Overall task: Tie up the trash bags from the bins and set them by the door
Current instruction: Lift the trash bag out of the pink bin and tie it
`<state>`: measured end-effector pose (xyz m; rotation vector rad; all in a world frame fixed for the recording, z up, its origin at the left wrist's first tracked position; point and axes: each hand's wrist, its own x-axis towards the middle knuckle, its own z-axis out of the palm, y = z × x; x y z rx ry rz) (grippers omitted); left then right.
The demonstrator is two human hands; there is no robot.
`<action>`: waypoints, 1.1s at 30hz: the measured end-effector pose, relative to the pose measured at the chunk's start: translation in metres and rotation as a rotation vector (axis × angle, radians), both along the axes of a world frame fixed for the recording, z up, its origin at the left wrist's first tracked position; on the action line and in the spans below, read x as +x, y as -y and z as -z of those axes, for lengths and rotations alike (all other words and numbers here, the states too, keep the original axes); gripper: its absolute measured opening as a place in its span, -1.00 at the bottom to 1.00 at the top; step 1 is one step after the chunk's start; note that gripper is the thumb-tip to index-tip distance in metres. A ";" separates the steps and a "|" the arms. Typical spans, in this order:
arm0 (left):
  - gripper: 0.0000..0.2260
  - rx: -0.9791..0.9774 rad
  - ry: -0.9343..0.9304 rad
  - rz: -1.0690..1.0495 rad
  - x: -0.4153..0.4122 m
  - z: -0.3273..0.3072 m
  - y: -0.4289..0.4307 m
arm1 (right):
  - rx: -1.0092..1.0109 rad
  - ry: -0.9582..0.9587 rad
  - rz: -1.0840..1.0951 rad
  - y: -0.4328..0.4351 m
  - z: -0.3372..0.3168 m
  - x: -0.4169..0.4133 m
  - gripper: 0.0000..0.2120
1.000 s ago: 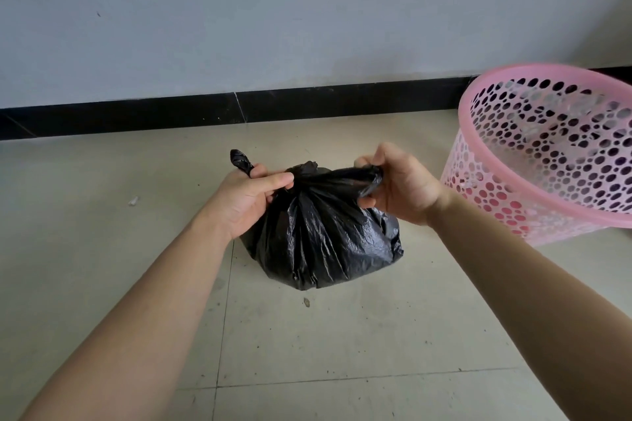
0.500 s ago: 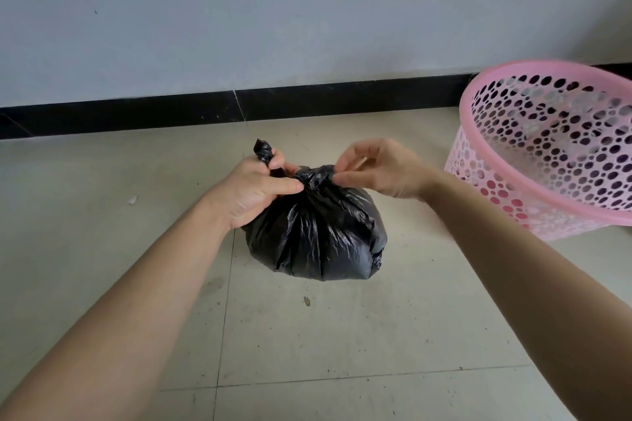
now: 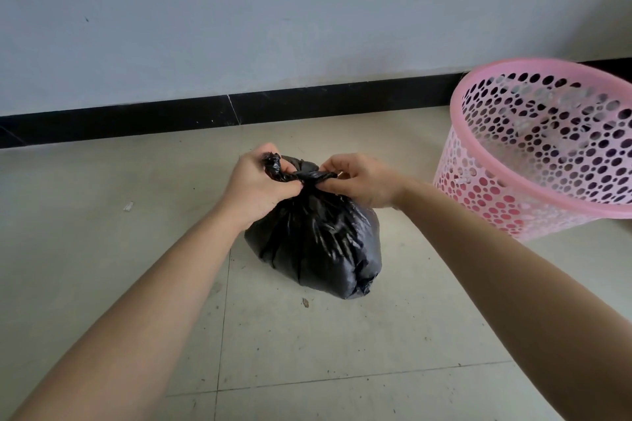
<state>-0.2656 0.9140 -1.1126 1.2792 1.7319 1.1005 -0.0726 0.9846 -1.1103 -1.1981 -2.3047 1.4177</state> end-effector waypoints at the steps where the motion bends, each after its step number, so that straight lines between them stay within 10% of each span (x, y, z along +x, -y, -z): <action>1: -0.68 0.037 -0.021 -0.081 0.004 0.003 0.000 | -0.001 -0.001 -0.002 0.000 0.000 -0.001 -0.82; 8: -0.88 0.155 -0.256 -0.283 0.015 0.022 0.003 | -0.075 -0.073 -0.022 0.006 0.001 -0.004 -0.94; 18: -0.73 -0.192 0.674 -0.105 0.011 0.006 0.013 | -0.230 -0.185 0.064 0.007 0.014 0.006 -0.85; 33: -0.76 -0.085 0.451 -0.312 0.009 0.028 0.021 | -0.285 -0.163 0.126 0.010 0.029 0.009 -0.81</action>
